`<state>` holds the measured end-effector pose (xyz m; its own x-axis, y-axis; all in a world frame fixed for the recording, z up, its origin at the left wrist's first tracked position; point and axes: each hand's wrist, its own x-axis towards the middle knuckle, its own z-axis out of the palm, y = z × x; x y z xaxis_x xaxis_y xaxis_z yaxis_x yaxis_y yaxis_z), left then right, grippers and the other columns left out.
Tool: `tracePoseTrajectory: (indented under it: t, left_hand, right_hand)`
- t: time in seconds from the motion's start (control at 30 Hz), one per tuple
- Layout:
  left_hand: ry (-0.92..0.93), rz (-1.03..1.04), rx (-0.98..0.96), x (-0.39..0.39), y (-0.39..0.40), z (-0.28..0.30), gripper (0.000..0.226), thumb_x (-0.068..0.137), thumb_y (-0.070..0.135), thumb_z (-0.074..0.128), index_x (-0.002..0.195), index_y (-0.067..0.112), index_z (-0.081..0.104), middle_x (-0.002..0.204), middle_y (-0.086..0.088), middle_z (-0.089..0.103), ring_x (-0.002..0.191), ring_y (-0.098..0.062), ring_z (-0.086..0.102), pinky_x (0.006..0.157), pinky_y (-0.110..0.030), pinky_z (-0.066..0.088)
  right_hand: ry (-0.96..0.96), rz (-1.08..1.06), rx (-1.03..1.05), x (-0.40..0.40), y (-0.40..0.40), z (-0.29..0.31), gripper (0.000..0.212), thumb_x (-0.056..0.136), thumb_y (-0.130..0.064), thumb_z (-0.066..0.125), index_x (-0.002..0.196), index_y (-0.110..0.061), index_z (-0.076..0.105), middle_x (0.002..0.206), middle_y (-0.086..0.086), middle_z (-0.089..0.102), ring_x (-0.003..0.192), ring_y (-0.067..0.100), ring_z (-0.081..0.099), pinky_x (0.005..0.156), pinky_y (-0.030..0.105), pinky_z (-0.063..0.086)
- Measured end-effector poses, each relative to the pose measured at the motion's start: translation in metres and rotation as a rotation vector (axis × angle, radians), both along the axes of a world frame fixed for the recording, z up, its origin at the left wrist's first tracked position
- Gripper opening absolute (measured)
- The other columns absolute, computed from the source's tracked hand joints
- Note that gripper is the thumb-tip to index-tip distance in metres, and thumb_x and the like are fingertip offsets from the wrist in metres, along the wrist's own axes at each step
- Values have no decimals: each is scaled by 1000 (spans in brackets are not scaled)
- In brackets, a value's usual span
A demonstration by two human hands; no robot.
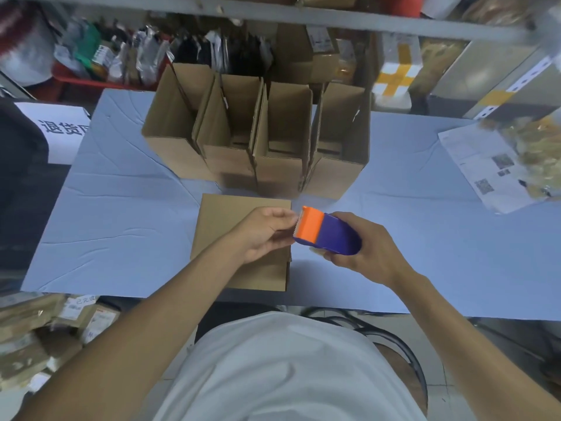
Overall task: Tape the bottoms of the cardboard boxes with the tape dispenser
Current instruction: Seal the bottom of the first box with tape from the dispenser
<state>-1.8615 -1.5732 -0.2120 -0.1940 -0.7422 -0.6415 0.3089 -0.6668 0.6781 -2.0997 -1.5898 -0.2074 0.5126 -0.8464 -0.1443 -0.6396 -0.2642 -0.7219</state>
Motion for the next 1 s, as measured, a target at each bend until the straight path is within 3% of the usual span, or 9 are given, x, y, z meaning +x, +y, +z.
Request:
tracePoseTrajectory:
  t: [0.17, 0.37, 0.47, 0.53, 0.67, 0.87, 1.0]
  left_hand:
    - [-44, 30, 46, 1, -2, 5, 11, 96, 5, 56, 98, 7, 67, 80, -3, 73, 74, -10, 70, 64, -23, 56]
    - [-255, 10, 42, 1, -5, 10, 16, 92, 7, 63, 105, 0, 68, 79, -6, 69, 68, -10, 65, 58, -18, 53]
    - [-422, -13, -25, 2, -5, 12, 10, 93, 10, 63, 93, 4, 70, 74, -5, 67, 65, -8, 62, 54, -15, 51]
    - [-590, -20, -92, 1, -6, 12, 18, 94, 9, 60, 79, 10, 69, 68, -2, 66, 58, -5, 60, 51, -14, 50]
    - [-757, -32, -128, -1, -7, 7, 29, 93, 8, 59, 66, 15, 66, 67, -4, 64, 61, -15, 60, 64, -28, 53]
    - [-787, 53, -47, 22, -8, -1, 14, 90, 11, 66, 77, 8, 69, 75, -10, 70, 61, -14, 61, 68, -29, 53]
    - [-805, 35, -40, 15, -16, -5, 12, 89, 14, 69, 80, 6, 70, 75, -10, 71, 62, -17, 63, 70, -30, 53]
  right_hand:
    - [-11, 56, -2, 2, -8, 0, 67, 69, -40, 87, 126, -39, 51, 112, -23, 61, 99, 2, 59, 79, 20, 52]
    - [-3, 92, -22, 6, -16, -4, 67, 69, -43, 86, 126, -38, 52, 111, -22, 62, 97, -1, 58, 76, 13, 47]
    - [11, 106, -25, 11, -20, -7, 66, 70, -47, 85, 127, -38, 52, 111, -23, 62, 96, 0, 59, 75, 11, 47]
    - [32, 128, -41, 14, -23, -8, 66, 71, -49, 84, 127, -38, 51, 111, -24, 61, 95, -2, 58, 75, 9, 44]
    - [64, 189, -38, 19, -31, -6, 67, 71, -49, 83, 129, -38, 50, 114, -20, 62, 93, -3, 58, 74, 8, 43]
    - [135, 174, -57, -11, -38, -9, 67, 67, -43, 83, 125, -40, 51, 109, -18, 65, 90, 10, 61, 74, 15, 48]
    - [151, 133, 15, -27, -44, -16, 66, 68, -38, 87, 123, -41, 52, 107, -27, 62, 94, 5, 62, 76, 16, 50]
